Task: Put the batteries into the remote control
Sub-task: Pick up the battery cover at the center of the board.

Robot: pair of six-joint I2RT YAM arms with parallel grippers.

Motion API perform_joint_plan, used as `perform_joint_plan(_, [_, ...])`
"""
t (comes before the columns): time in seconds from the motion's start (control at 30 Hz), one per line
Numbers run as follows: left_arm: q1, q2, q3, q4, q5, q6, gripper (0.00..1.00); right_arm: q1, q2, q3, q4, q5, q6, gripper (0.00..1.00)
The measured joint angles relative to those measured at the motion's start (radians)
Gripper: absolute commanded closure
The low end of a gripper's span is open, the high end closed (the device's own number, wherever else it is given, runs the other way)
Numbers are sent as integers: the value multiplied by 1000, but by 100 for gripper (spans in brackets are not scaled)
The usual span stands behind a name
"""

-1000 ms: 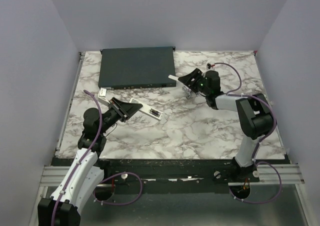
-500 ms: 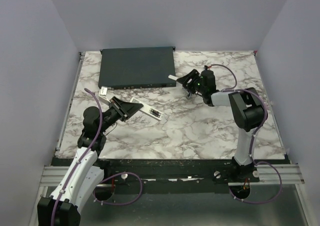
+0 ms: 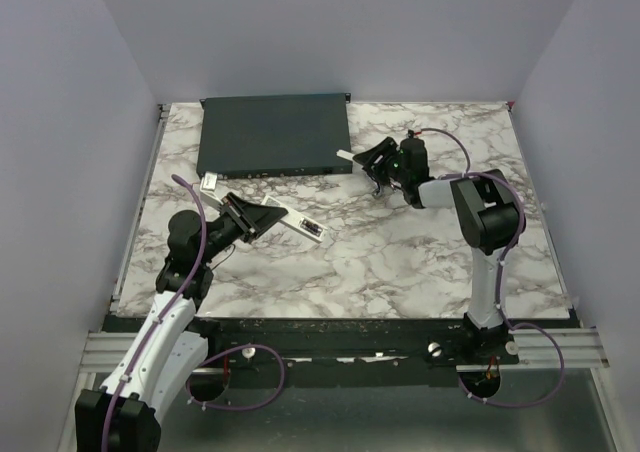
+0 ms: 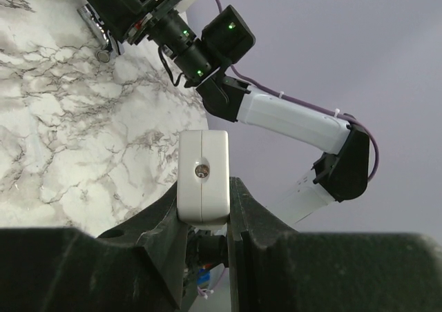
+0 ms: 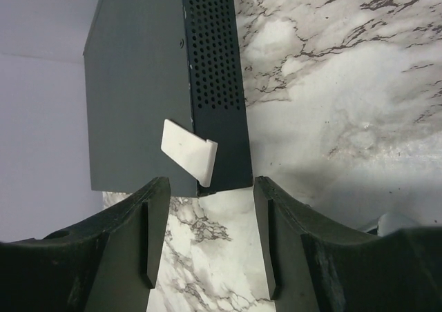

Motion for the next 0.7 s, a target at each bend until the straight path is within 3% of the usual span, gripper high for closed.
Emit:
perform_joint_plan(0.2, [0, 11, 1, 0, 3, 0, 100, -4, 35, 24, 21, -15, 14, 44])
perform_joint_plan(0.47, [6, 13, 1, 0, 5, 0, 100, -5, 67, 27, 76, -43, 39, 54])
perform_joint_plan(0.7, [12, 13, 1, 0, 7, 1, 100, -5, 87, 37, 103, -48, 50, 54])
